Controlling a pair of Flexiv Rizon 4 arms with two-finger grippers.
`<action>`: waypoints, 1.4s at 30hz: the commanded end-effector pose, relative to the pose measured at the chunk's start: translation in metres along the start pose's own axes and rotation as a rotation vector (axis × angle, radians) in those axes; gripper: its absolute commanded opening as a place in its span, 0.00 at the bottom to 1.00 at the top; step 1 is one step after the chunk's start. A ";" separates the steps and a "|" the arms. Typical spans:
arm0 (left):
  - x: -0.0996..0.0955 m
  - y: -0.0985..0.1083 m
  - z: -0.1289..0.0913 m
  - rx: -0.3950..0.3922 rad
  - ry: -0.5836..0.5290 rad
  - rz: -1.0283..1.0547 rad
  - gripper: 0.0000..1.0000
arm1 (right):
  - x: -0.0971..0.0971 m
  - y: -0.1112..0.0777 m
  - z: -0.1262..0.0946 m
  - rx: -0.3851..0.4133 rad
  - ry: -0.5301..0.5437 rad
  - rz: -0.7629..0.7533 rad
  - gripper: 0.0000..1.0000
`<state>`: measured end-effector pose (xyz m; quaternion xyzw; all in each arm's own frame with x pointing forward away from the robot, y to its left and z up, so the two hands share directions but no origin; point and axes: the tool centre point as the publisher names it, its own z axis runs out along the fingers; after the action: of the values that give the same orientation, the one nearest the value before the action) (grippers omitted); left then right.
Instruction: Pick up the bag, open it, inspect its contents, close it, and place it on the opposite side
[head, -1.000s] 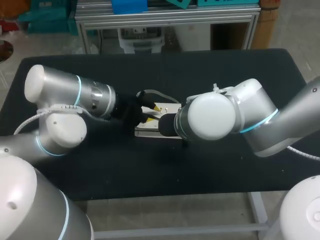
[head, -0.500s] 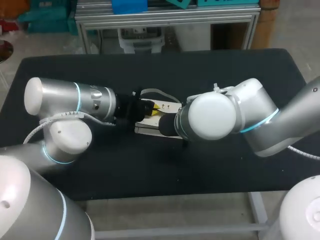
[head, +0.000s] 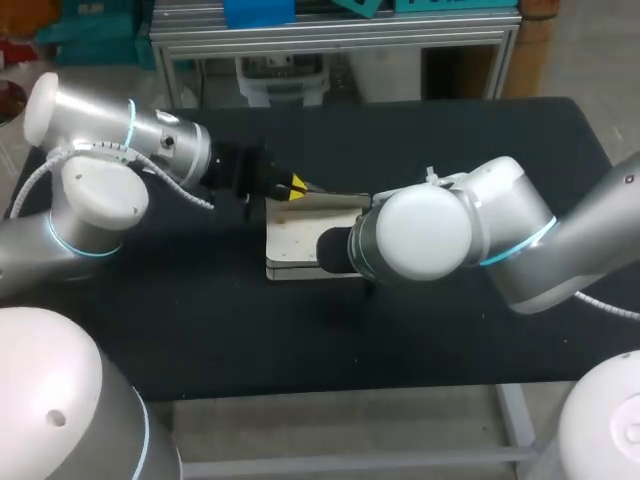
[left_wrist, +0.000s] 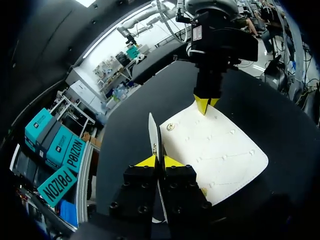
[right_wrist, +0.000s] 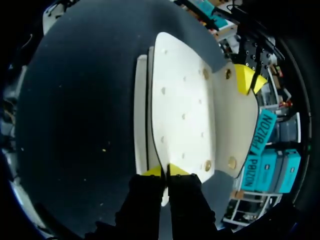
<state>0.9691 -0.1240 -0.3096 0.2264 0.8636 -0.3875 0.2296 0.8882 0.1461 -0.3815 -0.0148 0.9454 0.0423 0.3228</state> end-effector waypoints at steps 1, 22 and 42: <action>0.003 0.006 0.008 0.005 0.071 -0.004 0.42 | 0.002 -0.002 0.002 -0.003 -0.003 0.001 0.00; -0.002 0.029 0.047 -0.030 0.097 -0.051 0.51 | 0.002 -0.002 0.002 -0.003 -0.003 0.001 0.00; -0.009 0.040 0.052 -0.065 0.142 -0.113 0.00 | 0.002 -0.002 0.002 -0.003 -0.003 0.001 0.00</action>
<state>1.0088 -0.1415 -0.3587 0.1958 0.9001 -0.3564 0.1562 0.8882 0.1455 -0.3817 -0.0147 0.9455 0.0421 0.3226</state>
